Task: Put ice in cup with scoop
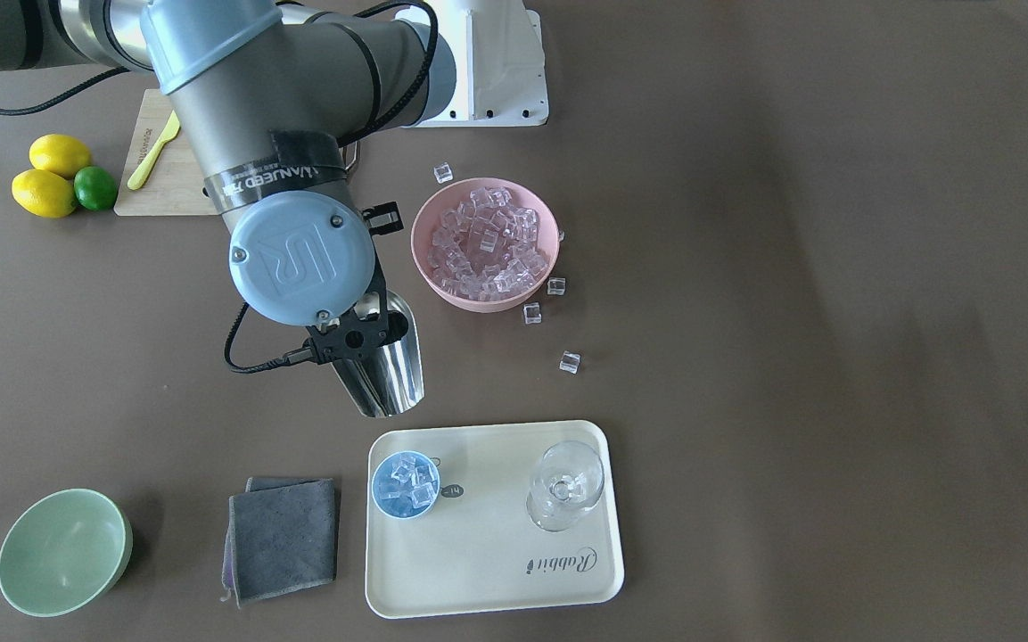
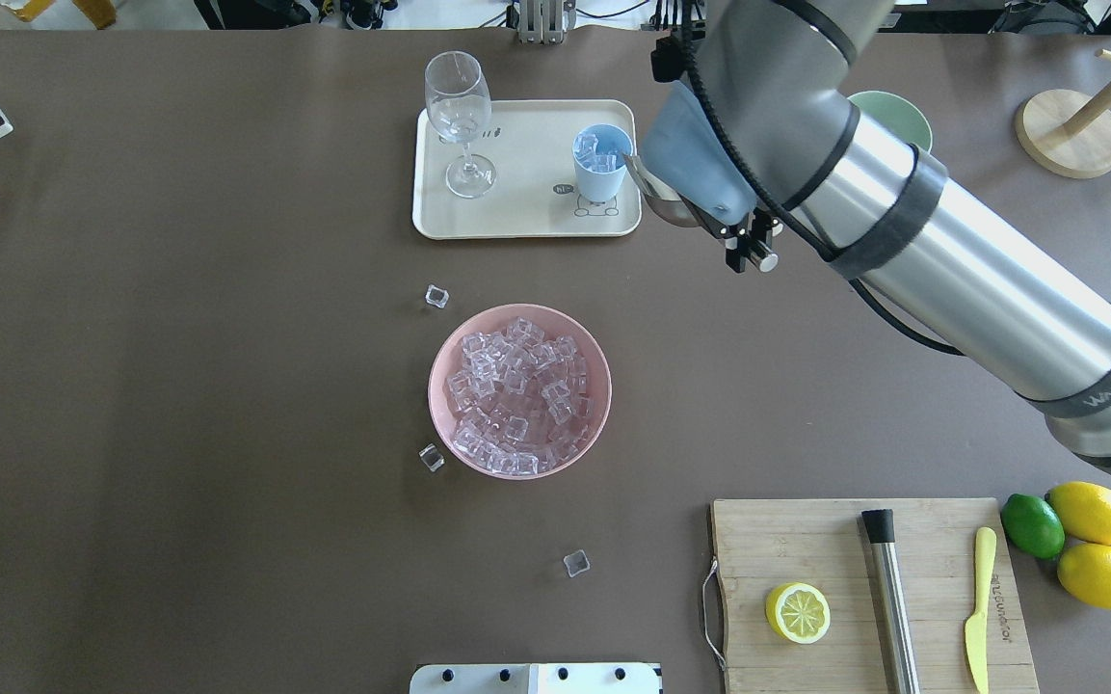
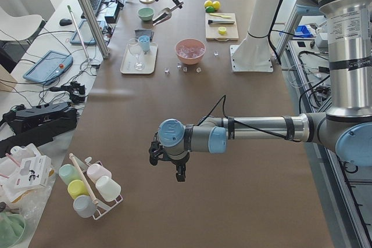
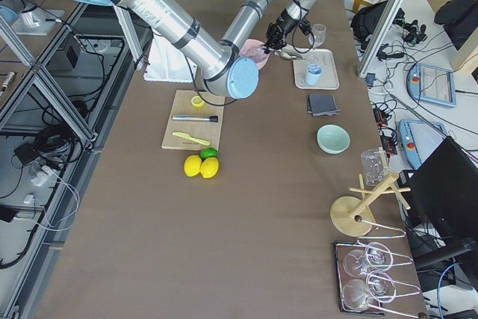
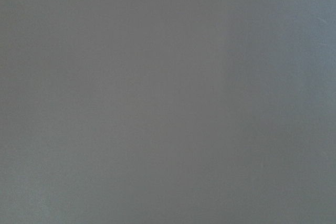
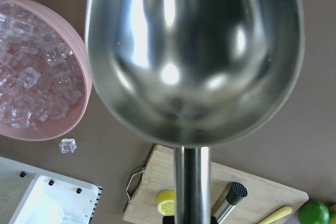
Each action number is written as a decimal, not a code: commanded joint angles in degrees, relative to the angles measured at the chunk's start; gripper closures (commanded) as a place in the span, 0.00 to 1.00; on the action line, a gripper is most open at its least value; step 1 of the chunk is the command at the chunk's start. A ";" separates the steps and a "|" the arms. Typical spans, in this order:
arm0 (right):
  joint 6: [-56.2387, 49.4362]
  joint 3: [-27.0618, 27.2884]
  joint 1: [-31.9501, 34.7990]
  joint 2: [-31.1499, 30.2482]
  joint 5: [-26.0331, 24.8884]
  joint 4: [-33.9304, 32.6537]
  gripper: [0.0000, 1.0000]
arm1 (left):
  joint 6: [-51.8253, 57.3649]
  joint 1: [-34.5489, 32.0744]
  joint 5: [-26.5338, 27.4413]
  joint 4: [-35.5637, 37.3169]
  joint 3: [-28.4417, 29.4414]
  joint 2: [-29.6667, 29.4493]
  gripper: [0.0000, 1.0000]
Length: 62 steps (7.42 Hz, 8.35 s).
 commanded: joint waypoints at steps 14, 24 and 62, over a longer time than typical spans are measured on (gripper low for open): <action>41.20 19.73 -5.76 -41.93 -1.77 47.85 1.00 | 0.00 0.33 -0.37 -0.16 0.45 0.31 0.02; 48.24 15.16 -10.26 -46.49 -6.87 65.15 1.00 | 0.00 0.59 -0.37 -0.25 1.68 0.05 0.02; -9.32 8.04 41.51 -63.54 -3.63 59.89 0.00 | 0.00 5.07 -0.28 -0.33 1.77 -0.39 0.02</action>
